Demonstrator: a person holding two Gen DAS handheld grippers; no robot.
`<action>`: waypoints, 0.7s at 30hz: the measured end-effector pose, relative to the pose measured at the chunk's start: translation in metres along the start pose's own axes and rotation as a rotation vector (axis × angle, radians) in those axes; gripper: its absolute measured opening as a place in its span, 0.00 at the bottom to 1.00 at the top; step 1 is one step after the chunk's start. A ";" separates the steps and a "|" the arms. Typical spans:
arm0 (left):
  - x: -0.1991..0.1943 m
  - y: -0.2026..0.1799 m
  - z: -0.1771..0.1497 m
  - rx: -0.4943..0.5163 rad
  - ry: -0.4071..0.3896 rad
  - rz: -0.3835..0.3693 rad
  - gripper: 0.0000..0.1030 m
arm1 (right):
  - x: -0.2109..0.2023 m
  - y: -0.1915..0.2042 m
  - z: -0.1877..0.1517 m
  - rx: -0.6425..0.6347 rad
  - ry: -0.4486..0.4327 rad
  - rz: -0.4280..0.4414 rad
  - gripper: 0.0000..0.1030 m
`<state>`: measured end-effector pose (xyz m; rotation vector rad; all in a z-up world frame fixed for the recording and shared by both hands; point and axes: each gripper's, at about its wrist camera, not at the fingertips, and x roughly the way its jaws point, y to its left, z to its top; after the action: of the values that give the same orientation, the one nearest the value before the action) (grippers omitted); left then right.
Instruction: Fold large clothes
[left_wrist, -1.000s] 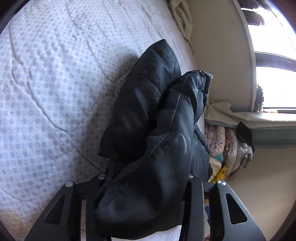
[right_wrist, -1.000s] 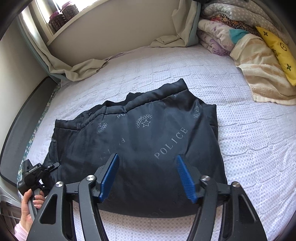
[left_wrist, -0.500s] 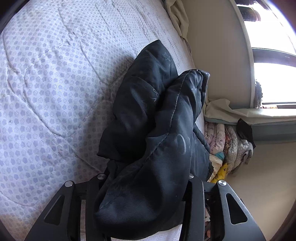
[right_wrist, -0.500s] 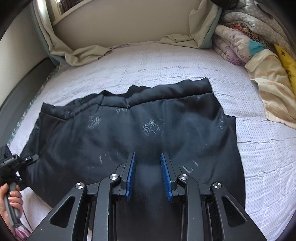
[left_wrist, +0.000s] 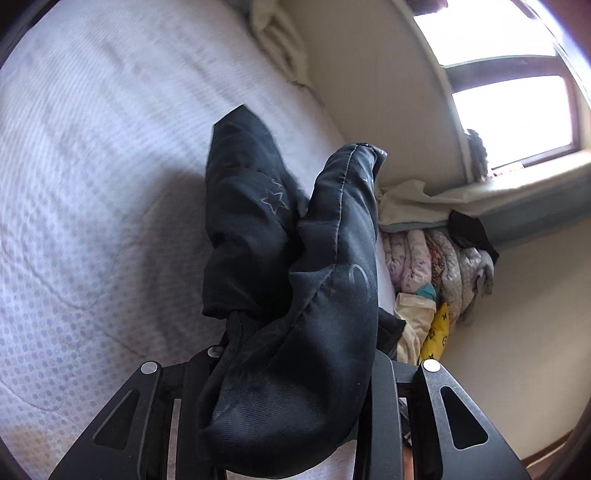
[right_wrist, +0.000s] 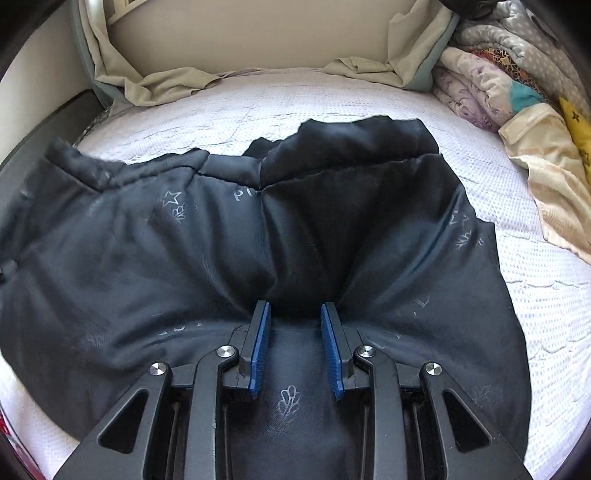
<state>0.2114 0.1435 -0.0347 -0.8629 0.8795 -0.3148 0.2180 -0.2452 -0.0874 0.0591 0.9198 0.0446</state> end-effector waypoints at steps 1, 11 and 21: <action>-0.002 -0.010 0.000 0.030 -0.009 -0.003 0.34 | 0.001 0.000 0.000 -0.001 -0.002 -0.005 0.24; -0.017 -0.112 -0.025 0.334 -0.060 -0.045 0.34 | 0.010 -0.003 -0.003 0.026 -0.012 -0.013 0.24; 0.007 -0.207 -0.071 0.526 -0.029 -0.058 0.34 | 0.012 -0.012 -0.002 0.062 -0.011 0.020 0.24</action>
<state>0.1797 -0.0283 0.0965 -0.4029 0.6974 -0.5541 0.2233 -0.2562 -0.0990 0.1265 0.9098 0.0346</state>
